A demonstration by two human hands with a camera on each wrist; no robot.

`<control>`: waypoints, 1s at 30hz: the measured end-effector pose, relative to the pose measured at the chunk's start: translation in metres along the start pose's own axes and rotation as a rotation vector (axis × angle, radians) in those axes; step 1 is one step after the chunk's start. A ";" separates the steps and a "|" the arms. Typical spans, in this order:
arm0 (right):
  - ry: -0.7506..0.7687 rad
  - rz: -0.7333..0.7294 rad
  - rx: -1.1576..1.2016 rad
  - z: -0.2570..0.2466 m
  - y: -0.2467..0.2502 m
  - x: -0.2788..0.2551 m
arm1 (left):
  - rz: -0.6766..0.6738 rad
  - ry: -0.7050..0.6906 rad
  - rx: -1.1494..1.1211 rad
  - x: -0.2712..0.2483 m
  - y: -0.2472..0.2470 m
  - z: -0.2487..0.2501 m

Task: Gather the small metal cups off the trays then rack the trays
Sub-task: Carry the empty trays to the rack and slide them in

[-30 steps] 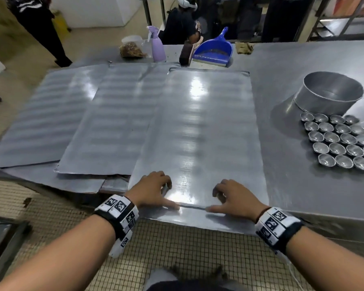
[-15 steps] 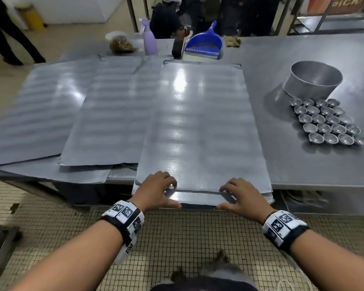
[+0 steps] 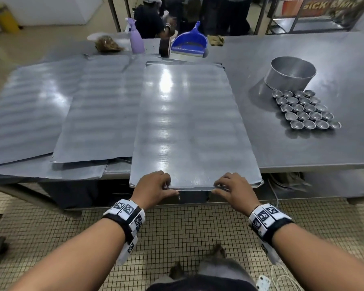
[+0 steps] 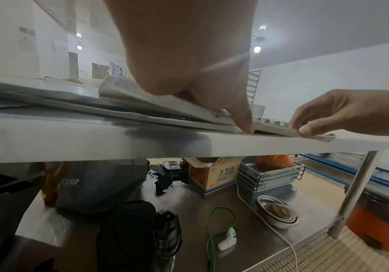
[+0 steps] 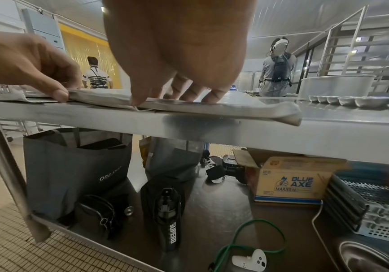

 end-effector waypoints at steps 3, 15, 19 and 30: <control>-0.025 -0.016 0.003 -0.001 0.003 0.001 | -0.019 0.017 -0.073 -0.002 0.006 0.001; -0.678 0.182 0.257 0.102 0.048 -0.012 | 0.149 0.565 -0.679 -0.002 0.017 -0.069; -0.623 0.161 0.398 0.123 0.037 -0.010 | 0.133 0.566 -0.837 -0.001 0.007 -0.064; -0.499 0.143 0.663 0.164 0.058 -0.060 | 0.052 0.571 -0.908 -0.037 -0.025 -0.023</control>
Point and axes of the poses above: each hand's wrist, its own x-axis towards the middle knuckle, its own y-axis out of the back of the hand, z = x × y, the point moved 5 cm from there along x, towards the middle knuckle, and after that the axes turned 10 degrees about y, right-handed, at the moved point
